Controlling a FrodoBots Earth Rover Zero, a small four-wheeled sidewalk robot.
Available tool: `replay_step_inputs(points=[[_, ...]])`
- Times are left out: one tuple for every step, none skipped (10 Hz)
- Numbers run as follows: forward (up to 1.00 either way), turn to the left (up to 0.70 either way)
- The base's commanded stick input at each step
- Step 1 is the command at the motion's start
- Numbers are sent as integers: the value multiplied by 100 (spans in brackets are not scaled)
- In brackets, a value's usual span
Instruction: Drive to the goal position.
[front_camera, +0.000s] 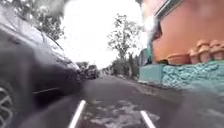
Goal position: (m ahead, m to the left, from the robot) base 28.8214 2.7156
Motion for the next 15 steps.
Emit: replay_step_inputs(points=[[100,0],[100,0],[100,0],[100,-7],[100,-28],[100,-40],[100,-40],[100,-40],[100,-40],[100,-39],[100,-28],[100,-6],[100,0],[100,0],[100,6]])
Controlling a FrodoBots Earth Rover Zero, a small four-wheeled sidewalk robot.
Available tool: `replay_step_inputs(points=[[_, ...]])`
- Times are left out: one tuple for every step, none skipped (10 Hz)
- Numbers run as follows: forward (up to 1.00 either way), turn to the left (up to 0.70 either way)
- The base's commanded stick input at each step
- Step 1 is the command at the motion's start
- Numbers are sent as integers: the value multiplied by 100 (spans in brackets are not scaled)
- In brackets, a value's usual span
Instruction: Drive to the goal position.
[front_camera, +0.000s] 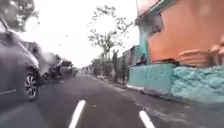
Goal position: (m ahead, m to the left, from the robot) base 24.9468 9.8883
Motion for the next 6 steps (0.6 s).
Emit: replay_step_inputs(points=[[100,21],[100,40],[100,40],[100,34],[100,20],[100,0]])
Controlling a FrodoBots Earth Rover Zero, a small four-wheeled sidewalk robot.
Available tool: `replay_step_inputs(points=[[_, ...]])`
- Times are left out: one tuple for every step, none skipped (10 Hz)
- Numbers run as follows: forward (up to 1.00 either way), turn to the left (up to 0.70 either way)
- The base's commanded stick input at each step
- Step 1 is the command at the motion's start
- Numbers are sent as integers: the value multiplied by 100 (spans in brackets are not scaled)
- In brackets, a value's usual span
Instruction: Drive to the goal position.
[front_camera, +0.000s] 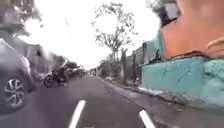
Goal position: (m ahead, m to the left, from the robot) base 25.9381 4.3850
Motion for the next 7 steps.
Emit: replay_step_inputs(points=[[100,0],[100,0],[100,0],[100,0],[100,0],[100,0],[100,0]])
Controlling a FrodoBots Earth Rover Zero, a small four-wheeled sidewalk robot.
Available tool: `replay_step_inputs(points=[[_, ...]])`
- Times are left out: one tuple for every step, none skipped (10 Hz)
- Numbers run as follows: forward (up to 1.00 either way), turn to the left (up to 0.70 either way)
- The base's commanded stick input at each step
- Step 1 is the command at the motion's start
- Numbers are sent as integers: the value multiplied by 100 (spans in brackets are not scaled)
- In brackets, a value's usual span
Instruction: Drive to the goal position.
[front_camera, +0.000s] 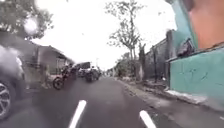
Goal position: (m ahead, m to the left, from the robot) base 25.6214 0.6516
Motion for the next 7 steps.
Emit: replay_step_inputs(points=[[100,0],[100,0],[100,0],[100,0],[100,0],[100,0],[100,0]])
